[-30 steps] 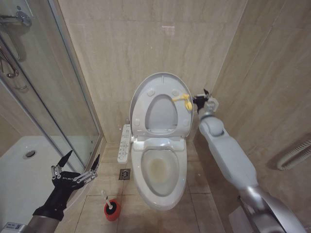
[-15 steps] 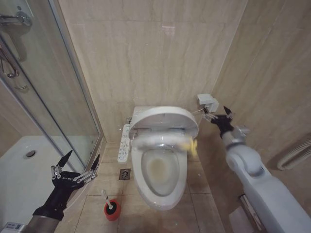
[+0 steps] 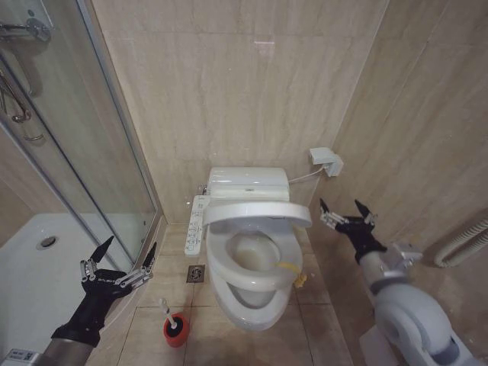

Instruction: Open the toilet lid, clean the toilet bowl with a toilet brush, close the toilet lid, and flush.

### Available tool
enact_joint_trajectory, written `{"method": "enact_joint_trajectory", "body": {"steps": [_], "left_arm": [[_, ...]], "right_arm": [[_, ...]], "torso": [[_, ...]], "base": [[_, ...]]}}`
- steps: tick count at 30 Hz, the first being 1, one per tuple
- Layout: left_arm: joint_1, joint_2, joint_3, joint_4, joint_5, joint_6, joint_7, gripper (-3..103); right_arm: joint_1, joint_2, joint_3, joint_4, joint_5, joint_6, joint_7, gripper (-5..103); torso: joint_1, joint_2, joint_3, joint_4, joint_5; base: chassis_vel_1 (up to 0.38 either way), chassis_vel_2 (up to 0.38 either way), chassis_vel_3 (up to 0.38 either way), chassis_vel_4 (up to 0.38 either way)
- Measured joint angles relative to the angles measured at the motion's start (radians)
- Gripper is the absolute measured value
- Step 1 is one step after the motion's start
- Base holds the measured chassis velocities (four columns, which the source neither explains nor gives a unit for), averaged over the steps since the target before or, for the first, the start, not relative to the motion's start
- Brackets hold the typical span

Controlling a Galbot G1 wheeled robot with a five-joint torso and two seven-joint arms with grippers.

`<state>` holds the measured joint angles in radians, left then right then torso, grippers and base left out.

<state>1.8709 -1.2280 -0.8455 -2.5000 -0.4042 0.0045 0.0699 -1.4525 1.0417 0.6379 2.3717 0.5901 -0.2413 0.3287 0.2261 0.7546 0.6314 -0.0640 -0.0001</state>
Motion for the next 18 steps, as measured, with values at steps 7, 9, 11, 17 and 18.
{"method": "enact_joint_trajectory", "body": {"steps": [7,9,11,17,18], "left_arm": [[0.0,0.0,0.0,0.0,0.0,0.0,0.0,100],[0.0,0.0,0.0,0.0,0.0,0.0,0.0,100],[0.0,0.0,0.0,0.0,0.0,0.0,0.0,100],[0.0,0.0,0.0,0.0,0.0,0.0,0.0,100],[0.0,0.0,0.0,0.0,0.0,0.0,0.0,100]], "right_arm": [[-0.164,0.092,0.011,0.084,-0.094,0.037,-0.052,100],[-0.227,0.141,0.009,0.108,-0.145,0.055,-0.063,100],[-0.255,0.158,0.007,0.115,-0.166,0.066,-0.069,100],[-0.329,0.235,0.005,0.128,-0.242,0.102,-0.08,100],[-0.339,0.257,0.003,0.128,-0.255,0.104,-0.08,100]], "torso": [[0.0,0.0,0.0,-0.0001,0.0001],[0.0,0.0,0.0,-0.0003,-0.0001],[0.0,0.0,0.0,-0.0004,-0.0001],[0.0,0.0,0.0,0.0002,0.0],[0.0,0.0,0.0,0.0,-0.0001]], "base": [[0.0,0.0,0.0,0.0],[0.0,0.0,0.0,0.0],[0.0,0.0,0.0,0.0],[0.0,0.0,0.0,0.0],[0.0,0.0,0.0,0.0]]}}
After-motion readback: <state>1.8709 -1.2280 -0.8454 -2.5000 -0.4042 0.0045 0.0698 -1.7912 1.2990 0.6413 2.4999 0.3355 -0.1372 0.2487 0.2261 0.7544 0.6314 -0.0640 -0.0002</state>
